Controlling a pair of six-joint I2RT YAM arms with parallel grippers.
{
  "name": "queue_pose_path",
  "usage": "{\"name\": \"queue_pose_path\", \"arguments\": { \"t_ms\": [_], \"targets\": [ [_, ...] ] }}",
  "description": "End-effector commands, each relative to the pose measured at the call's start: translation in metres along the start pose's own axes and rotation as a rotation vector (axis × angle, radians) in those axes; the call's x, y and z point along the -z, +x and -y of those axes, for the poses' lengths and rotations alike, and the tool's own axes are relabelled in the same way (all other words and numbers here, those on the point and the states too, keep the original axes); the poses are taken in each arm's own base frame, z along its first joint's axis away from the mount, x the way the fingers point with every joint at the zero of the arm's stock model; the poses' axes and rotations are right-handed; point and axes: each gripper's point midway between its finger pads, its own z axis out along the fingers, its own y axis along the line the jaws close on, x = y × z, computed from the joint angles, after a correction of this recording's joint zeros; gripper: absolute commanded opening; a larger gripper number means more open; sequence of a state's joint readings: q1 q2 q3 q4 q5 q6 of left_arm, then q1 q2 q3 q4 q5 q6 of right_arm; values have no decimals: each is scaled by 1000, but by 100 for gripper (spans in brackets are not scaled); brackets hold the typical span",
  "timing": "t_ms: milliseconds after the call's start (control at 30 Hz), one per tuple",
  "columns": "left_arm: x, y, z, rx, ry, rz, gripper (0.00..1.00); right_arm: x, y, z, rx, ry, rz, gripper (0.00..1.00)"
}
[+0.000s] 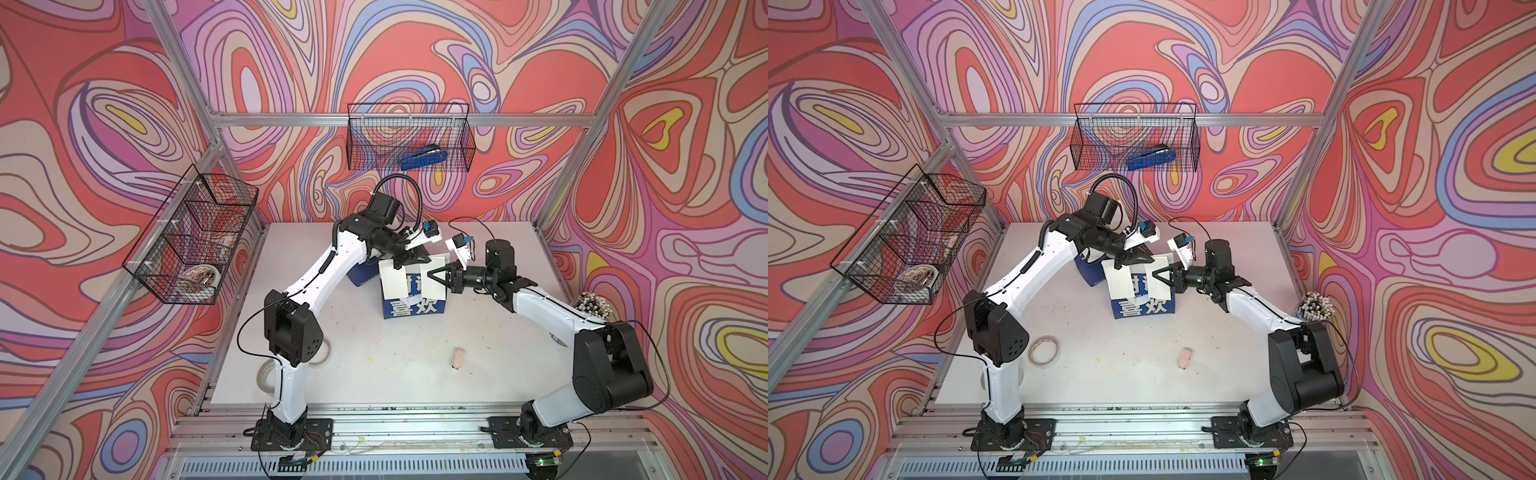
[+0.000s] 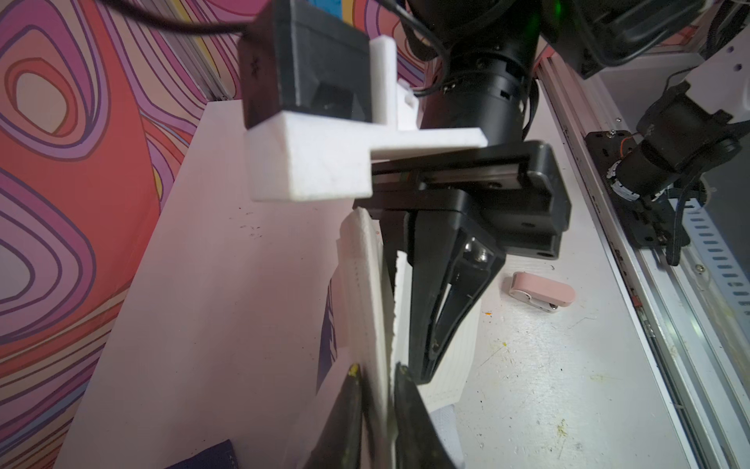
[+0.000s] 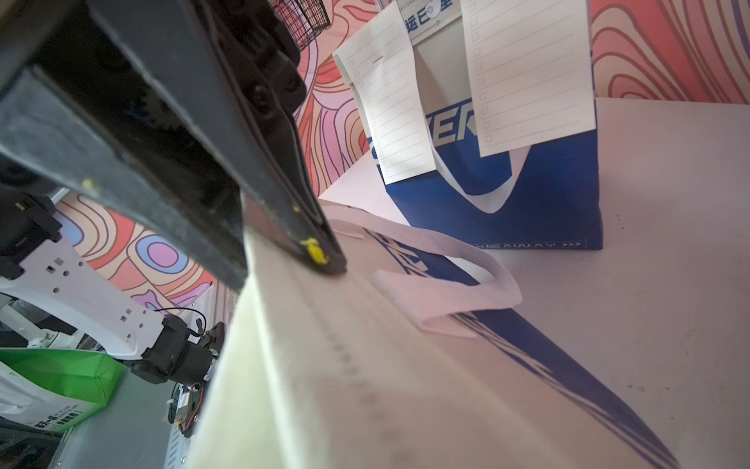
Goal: Staple the receipts to the bags
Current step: Hold the receipt from the takeout bag.
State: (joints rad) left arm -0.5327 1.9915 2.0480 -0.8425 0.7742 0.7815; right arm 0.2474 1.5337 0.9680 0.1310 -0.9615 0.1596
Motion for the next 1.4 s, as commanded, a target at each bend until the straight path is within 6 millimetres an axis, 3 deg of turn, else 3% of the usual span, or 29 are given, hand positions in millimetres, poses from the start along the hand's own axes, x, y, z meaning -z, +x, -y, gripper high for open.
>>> {"name": "queue_pose_path", "arguments": {
  "t_ms": [0, 333, 467, 600, 767, 967, 1067, 1200, 1333, 1367],
  "targets": [
    [1, 1, 4, 20, 31, 3, 18, 2, -3, 7, -15, 19, 29, 0],
    [2, -3, 4, 9, 31, 17, 22, 7, -3, 5, -31, -13, 42, 0],
    [2, -4, 2, 11, 25, 21, 16, 7, 0, 4, -37, -15, 37, 0],
    [1, -7, 1, 15, 25, 32, 1, 8, 0, 3, -33, -12, 34, 0],
    [3, -8, 1, -1, 21, 32, 0, 11, -1, 6, -31, 27, 45, 0],
    [5, -9, 2, -5, 16, 34, 0, 30, -8, 11, -9, 184, 114, 37],
    [8, -12, 3, -4, 13, 40, 0, 53, -6, 4, -20, 295, 161, 46],
    [12, -11, 4, -15, -6, 27, 0, 105, 26, 32, -271, 680, 143, 52],
    [18, -12, 8, -16, -9, 26, 0, 139, 94, 35, -691, 917, 8, 54],
    [20, -13, 10, -13, -7, 30, 0, 150, 123, 31, -888, 997, -31, 53]
  ]
}}
